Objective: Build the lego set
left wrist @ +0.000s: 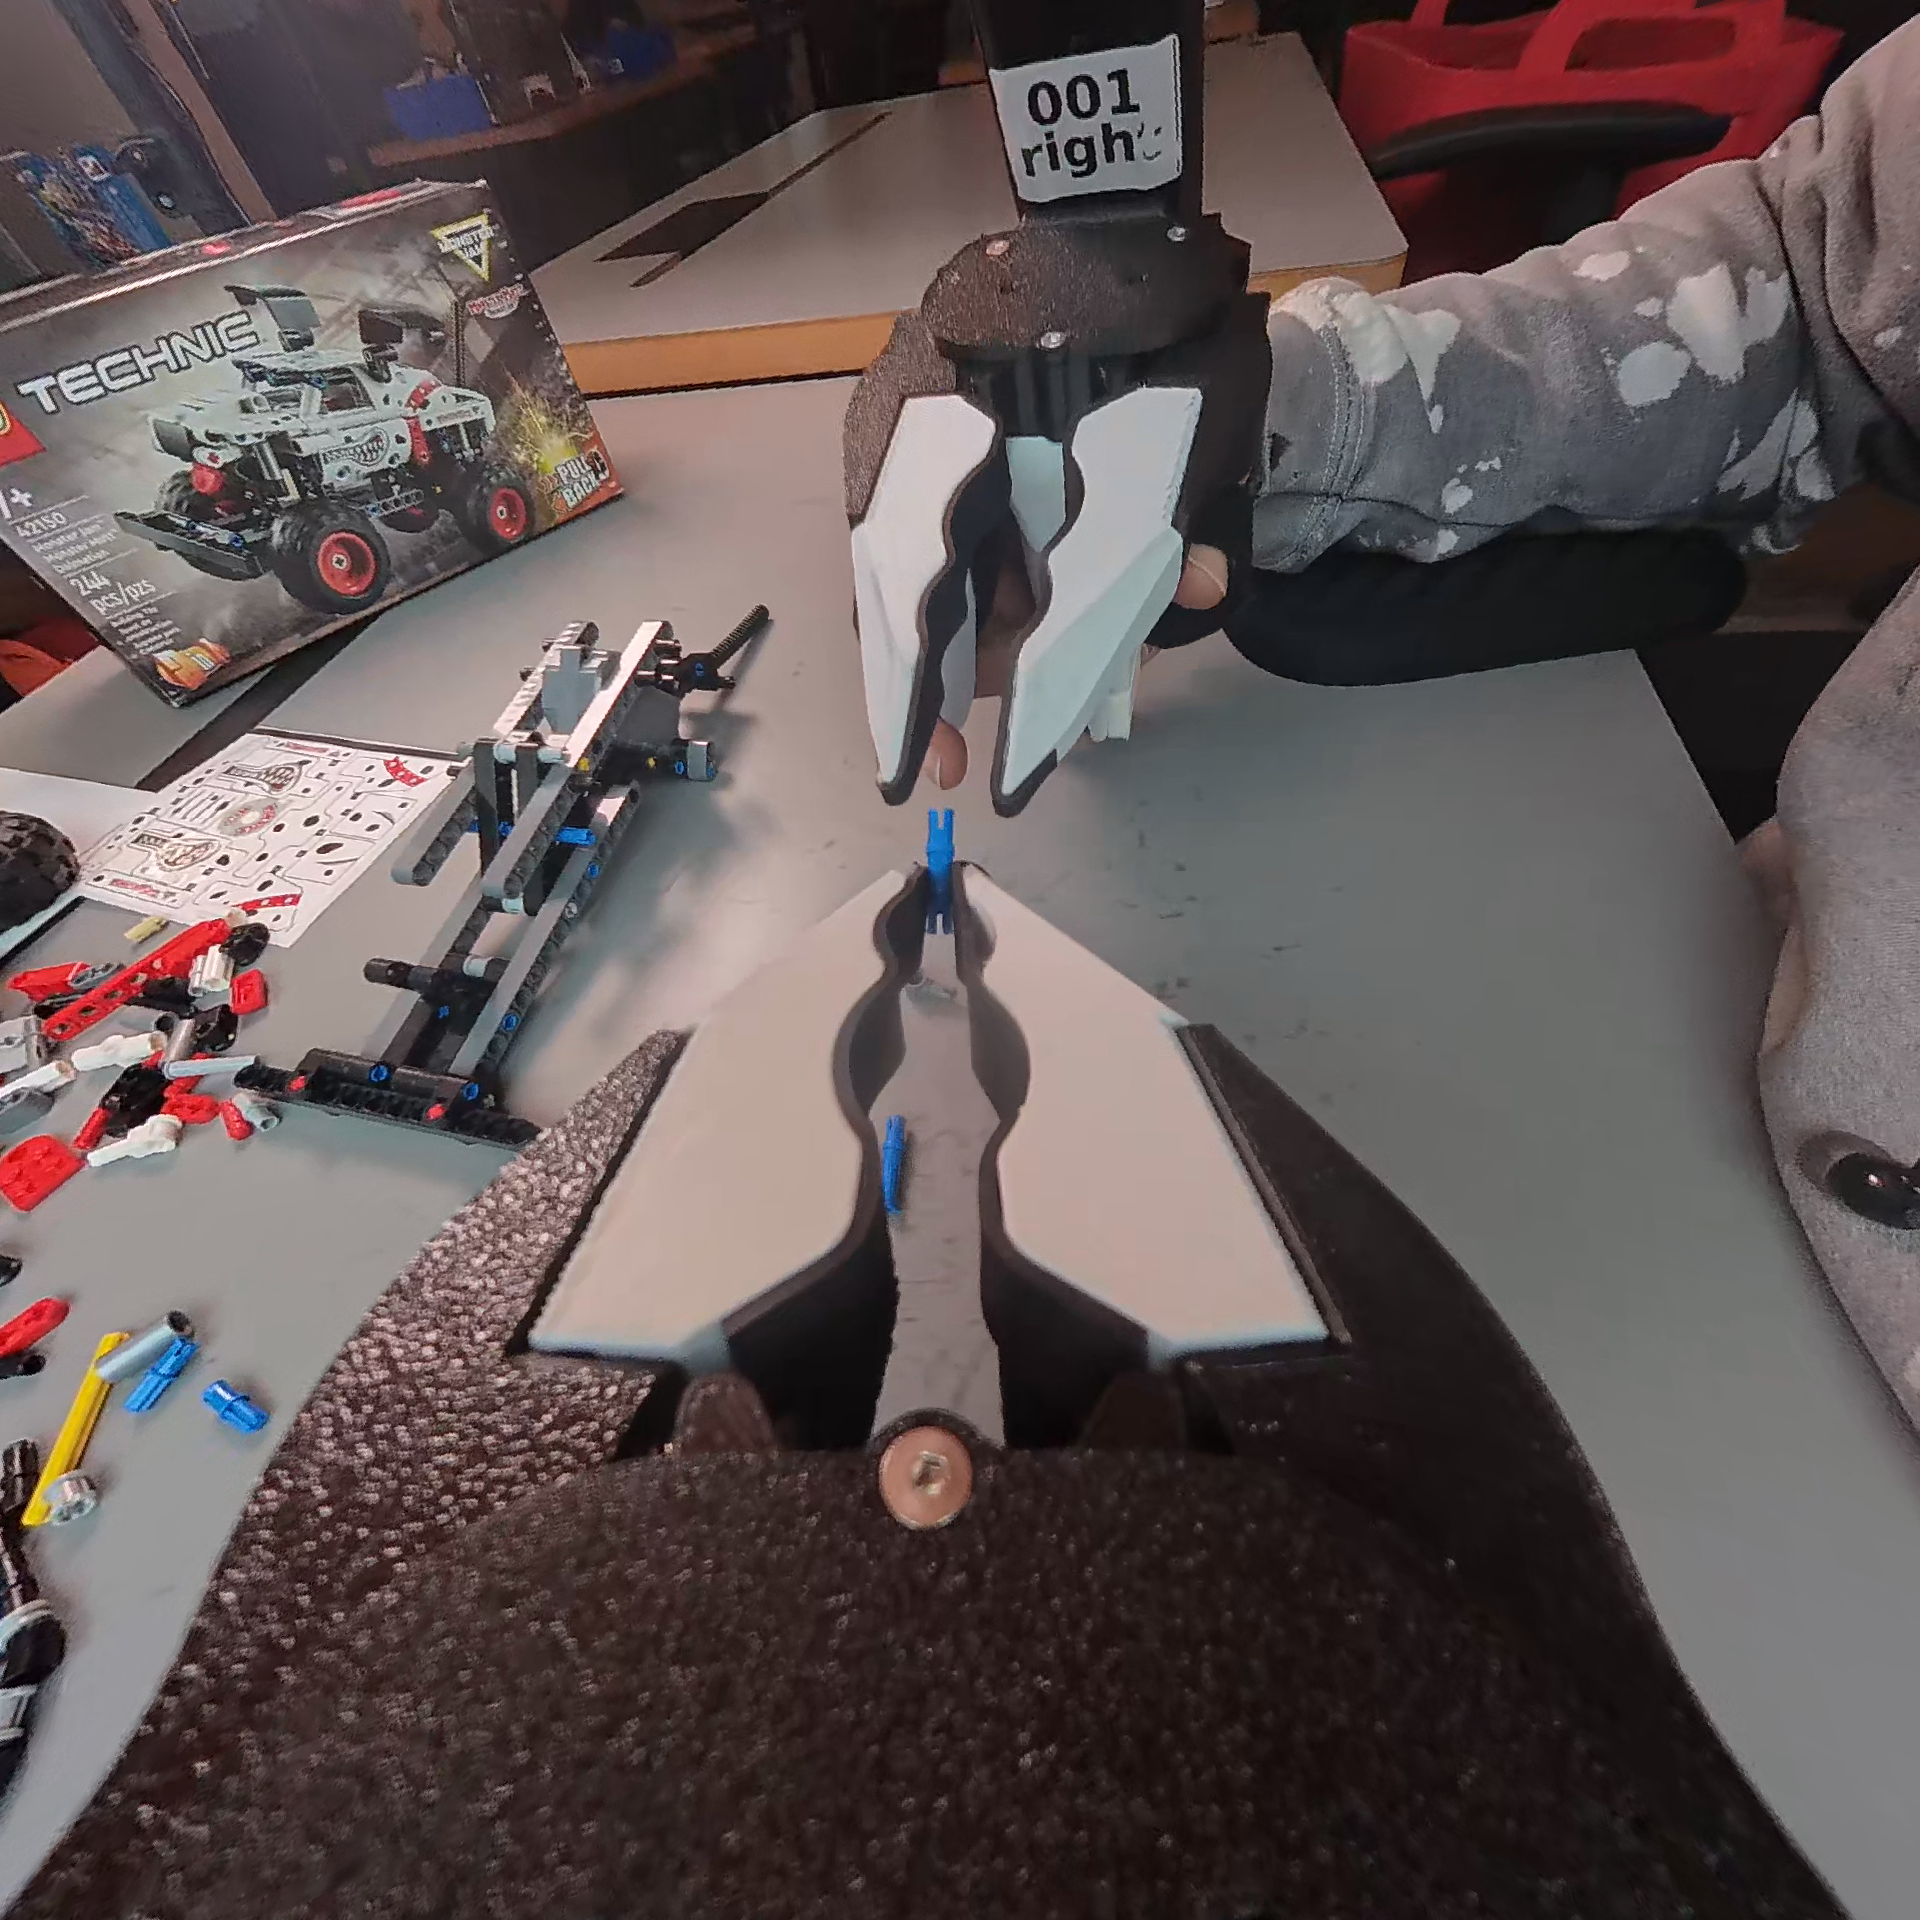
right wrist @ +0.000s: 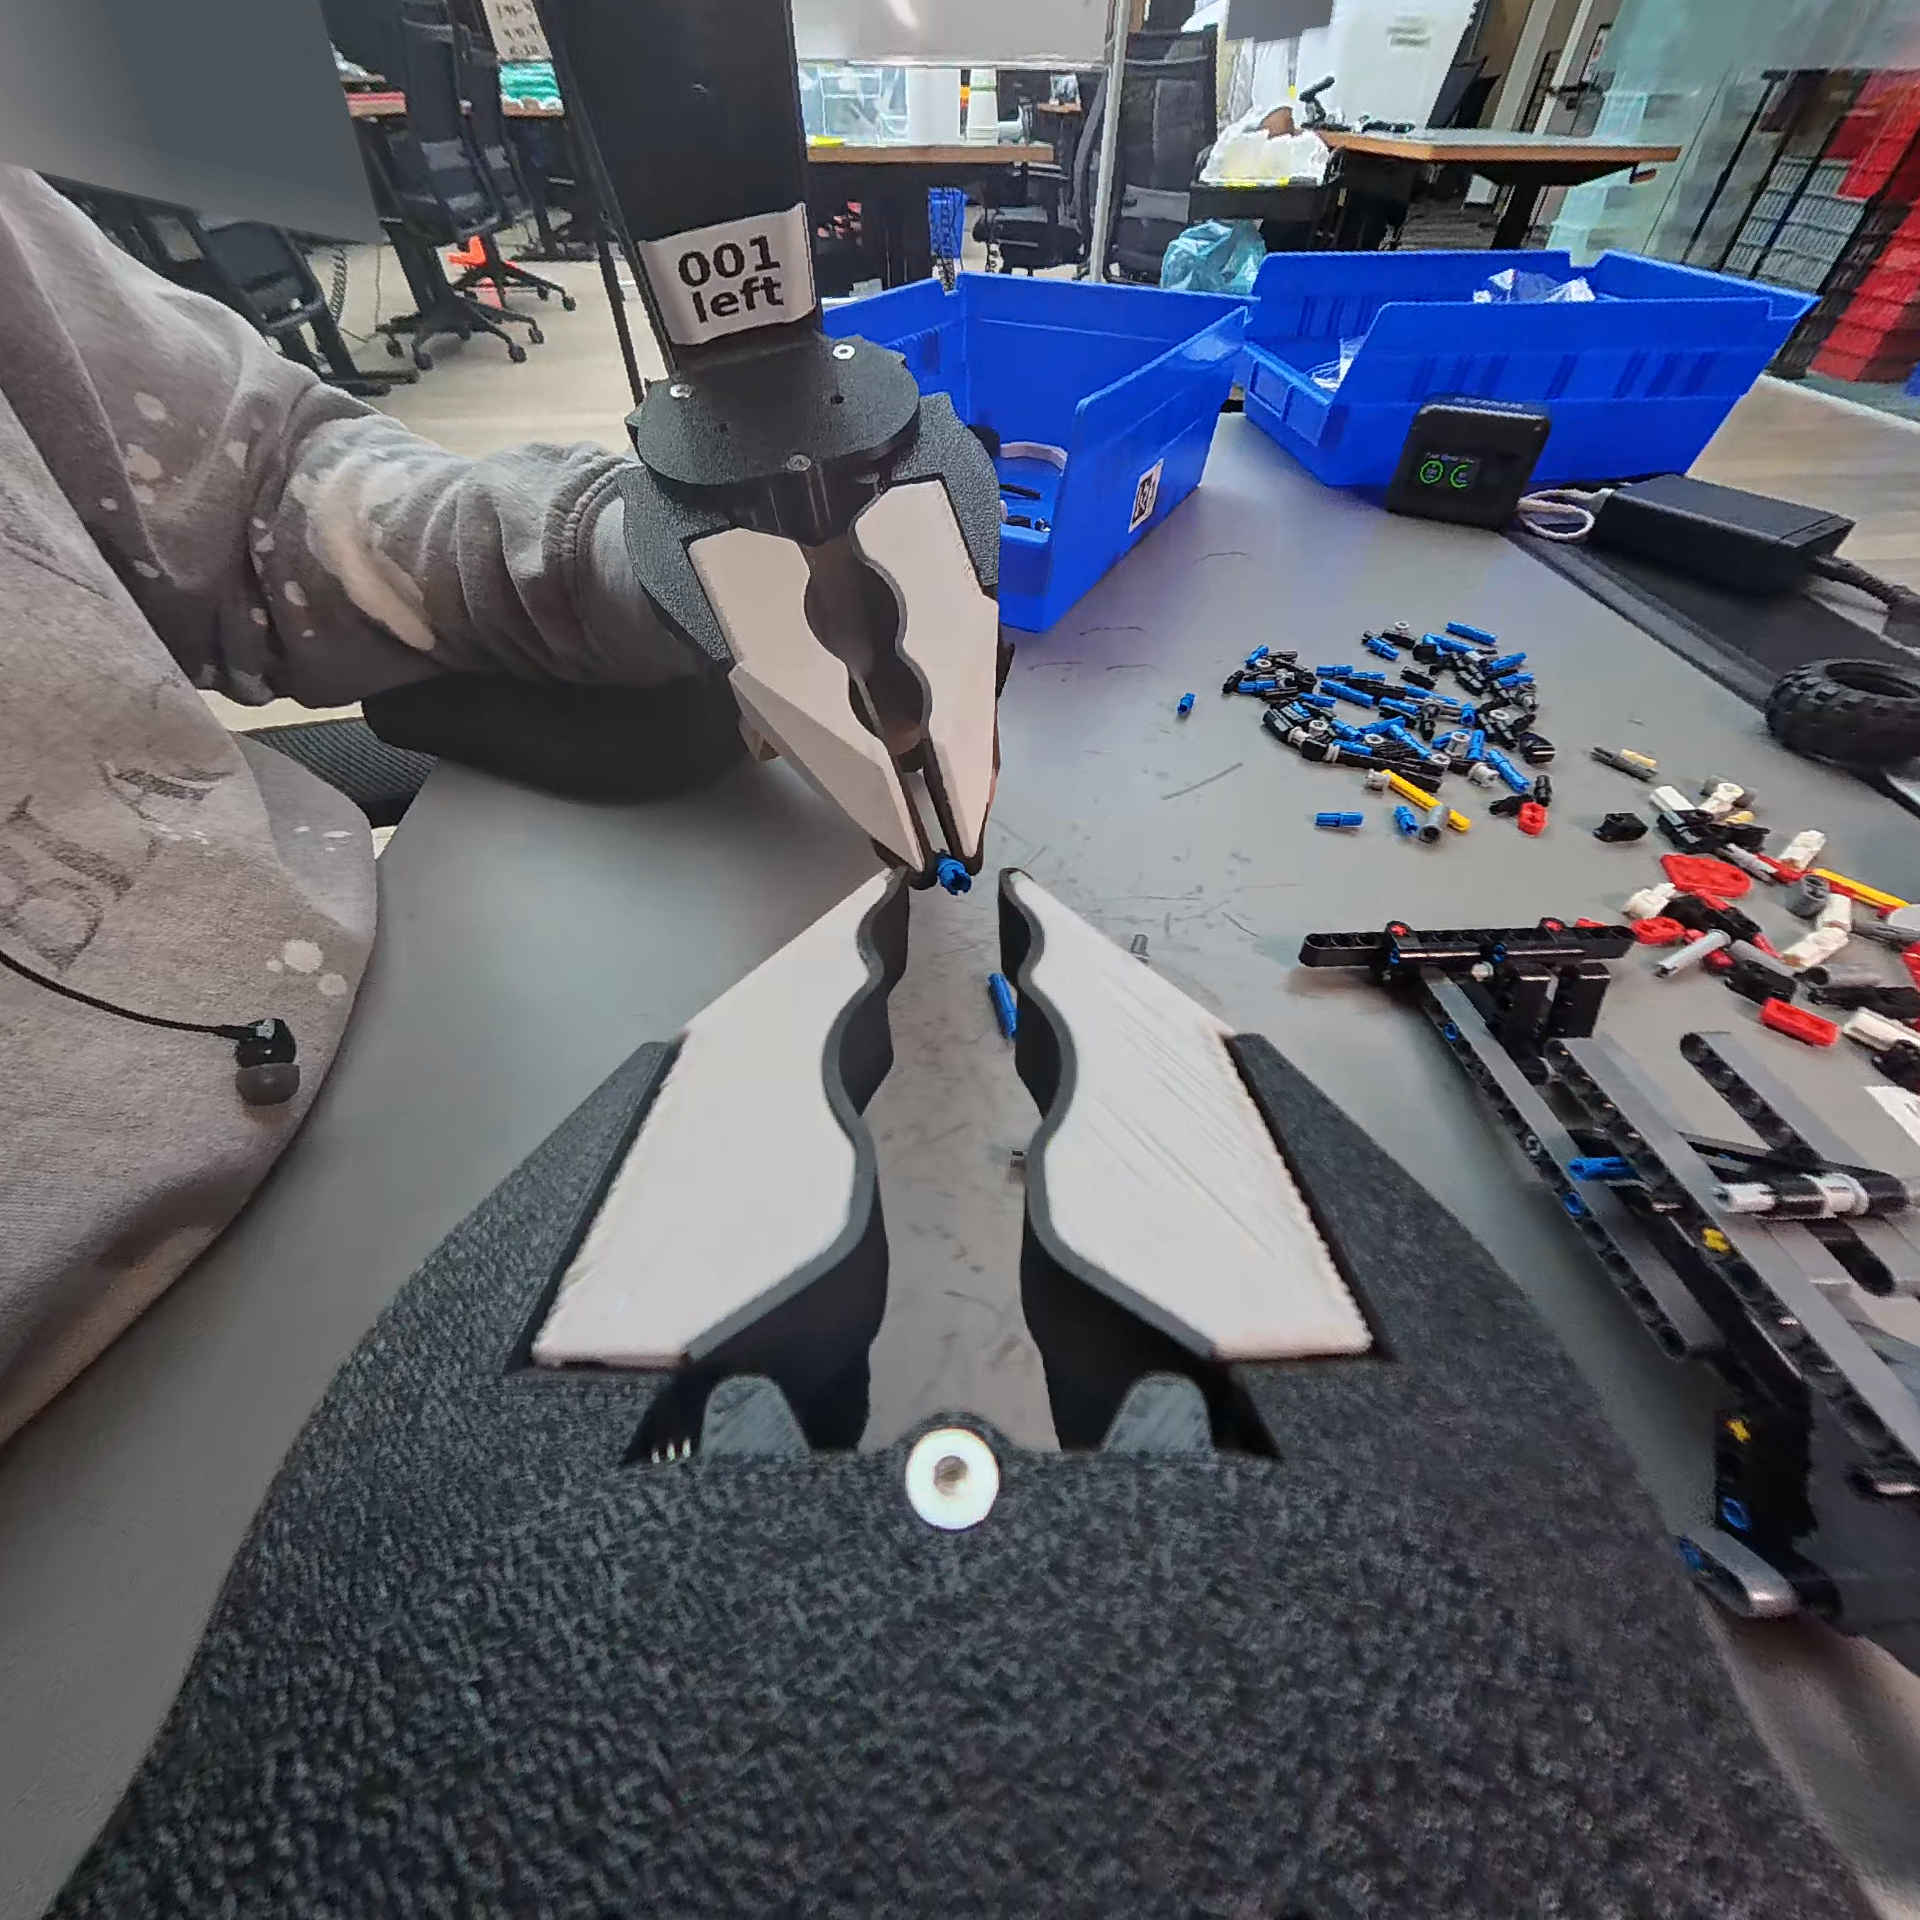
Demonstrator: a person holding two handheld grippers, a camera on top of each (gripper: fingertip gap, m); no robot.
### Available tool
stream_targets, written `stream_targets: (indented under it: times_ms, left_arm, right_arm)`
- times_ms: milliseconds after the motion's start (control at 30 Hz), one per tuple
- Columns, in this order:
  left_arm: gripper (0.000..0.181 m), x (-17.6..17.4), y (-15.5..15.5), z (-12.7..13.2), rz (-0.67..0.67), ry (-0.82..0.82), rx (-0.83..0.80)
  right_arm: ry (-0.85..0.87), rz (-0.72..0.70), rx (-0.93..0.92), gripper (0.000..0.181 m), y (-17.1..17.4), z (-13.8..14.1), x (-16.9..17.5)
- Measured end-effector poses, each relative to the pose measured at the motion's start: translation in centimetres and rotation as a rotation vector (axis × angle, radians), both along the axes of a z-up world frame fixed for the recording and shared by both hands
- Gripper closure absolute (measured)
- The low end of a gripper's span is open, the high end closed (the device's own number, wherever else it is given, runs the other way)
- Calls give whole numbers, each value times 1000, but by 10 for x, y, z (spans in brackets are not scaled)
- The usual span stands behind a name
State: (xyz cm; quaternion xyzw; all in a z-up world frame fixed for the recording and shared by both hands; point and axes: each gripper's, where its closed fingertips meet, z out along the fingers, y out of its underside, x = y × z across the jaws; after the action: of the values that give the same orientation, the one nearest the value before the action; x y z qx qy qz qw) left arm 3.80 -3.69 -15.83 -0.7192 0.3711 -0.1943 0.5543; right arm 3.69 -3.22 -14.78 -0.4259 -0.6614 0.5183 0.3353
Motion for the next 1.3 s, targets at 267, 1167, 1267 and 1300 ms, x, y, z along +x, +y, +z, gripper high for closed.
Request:
stream_targets:
  times_ms: [267, 1167, 1267, 1300]
  left_arm:
    - [176, 6, -5, -2, -38, 14, 5]
    - [157, 10, 12, -66, 34, 276, -237]
    - [159, 10, 19, -70, 80, 293, -260]
    - [159, 10, 22, -71, 101, 296, -266]
  right_arm:
    - [-29, 29, -3, 174, -9, -8, -1]
    - [-37, -442, 83, 177, 102, -8, 7]
    - [-70, -393, 95, 177, 93, -17, 5]
    - [-79, -374, 100, 177, 89, -19, 5]
